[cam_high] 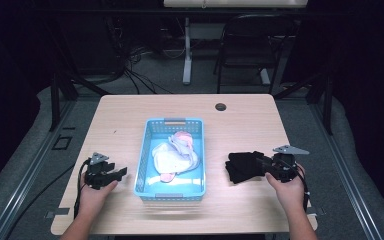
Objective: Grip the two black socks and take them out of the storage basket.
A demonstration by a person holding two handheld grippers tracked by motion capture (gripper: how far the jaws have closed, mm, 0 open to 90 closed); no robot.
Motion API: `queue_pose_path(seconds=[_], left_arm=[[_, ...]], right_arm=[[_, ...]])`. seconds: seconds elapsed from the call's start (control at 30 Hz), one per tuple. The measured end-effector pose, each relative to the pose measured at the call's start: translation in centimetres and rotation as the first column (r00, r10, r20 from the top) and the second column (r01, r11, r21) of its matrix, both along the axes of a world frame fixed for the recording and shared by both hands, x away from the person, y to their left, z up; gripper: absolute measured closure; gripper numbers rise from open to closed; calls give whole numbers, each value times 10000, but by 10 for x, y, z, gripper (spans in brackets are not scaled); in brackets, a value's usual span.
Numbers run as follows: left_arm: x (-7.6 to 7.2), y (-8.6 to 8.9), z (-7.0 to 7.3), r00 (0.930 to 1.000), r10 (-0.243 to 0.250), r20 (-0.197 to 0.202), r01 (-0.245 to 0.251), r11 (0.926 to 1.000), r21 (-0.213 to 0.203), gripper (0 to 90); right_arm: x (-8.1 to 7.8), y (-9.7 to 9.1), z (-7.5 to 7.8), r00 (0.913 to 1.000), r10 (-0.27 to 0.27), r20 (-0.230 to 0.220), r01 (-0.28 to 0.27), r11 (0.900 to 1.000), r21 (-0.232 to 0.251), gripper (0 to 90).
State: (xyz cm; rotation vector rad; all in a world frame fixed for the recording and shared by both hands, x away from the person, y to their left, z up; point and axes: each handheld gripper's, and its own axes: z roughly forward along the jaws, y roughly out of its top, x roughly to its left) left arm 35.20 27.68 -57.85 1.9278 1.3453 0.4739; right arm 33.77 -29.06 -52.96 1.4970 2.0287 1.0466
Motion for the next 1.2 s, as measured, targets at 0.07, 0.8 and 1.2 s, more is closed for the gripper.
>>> queue_pose_path(seconds=[0.07,0.8,1.2], left_arm=[[0,0,0,10000,-6,-7,6,10000,10,412],[0,1,1,10000,-50,-4,50,10000,-69,412],[1,1,1,10000,-59,64,60,9999,-84,412]], right_arm=[[0,2,1,9999,40,96,-40,10000,-12,663],[-23,49,11,9875,1368,778,-1334,9899,-477,533],[-26,44,1,9897,1115,894,-1065,9926,-586,493]])
